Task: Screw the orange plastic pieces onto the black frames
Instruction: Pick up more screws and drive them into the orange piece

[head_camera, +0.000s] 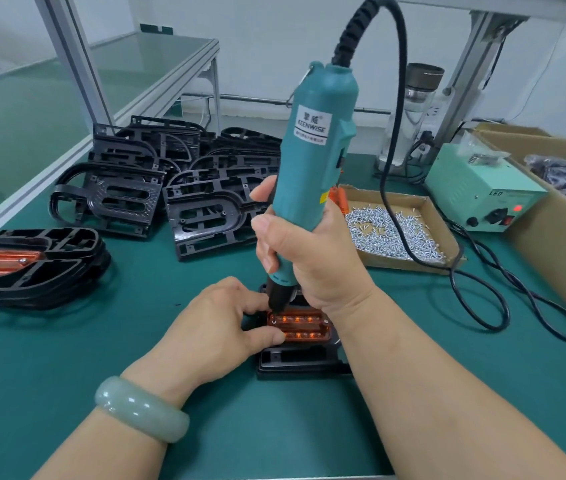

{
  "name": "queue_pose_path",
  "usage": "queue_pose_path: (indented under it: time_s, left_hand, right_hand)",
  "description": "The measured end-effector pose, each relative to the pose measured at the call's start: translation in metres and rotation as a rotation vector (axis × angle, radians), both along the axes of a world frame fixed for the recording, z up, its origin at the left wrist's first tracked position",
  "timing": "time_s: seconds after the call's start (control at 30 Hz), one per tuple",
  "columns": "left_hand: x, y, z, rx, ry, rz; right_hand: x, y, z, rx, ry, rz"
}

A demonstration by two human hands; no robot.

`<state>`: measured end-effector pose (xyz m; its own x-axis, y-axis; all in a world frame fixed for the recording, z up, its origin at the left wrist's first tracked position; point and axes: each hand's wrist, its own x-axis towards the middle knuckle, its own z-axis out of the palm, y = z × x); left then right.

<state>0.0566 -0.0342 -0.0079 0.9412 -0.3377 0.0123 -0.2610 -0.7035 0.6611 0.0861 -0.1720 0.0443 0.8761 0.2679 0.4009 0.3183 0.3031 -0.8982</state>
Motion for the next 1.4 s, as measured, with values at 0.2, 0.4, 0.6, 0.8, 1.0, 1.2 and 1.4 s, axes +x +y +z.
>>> queue_pose_path:
  time_s: [0.2,0.4,0.6,0.8,1.0,1.2,1.4]
  left_hand:
    - [0.000,0.001,-0.002,-0.002,-0.006,0.011]
    - [0.000,0.001,-0.003,-0.024,0.007,-0.002]
    - [0.001,0.002,-0.007,0.038,0.013,0.025]
    - [0.001,0.003,-0.008,0.031,0.009,0.024]
    - [0.003,0.003,-0.011,-0.007,0.009,0.035]
    - [0.002,0.003,-0.010,0.017,0.011,0.034]
    - [0.005,0.003,-0.004,0.060,0.064,0.015]
  right_hand:
    - [0.001,-0.002,-0.003,0.043,0.017,-0.018]
    - [-0.003,-0.008,-0.004,0.117,0.015,-0.089]
    - [-0.006,-0.013,-0.008,0.215,0.038,-0.162]
    - [-0.010,-0.015,-0.011,0.268,0.056,-0.202]
    - [-0.008,-0.019,0.009,0.258,-0.019,-0.174]
    - [-0.008,-0.047,0.013,0.426,0.059,-0.243]
    - [-0.010,-0.077,-0.007,0.649,0.215,-0.313]
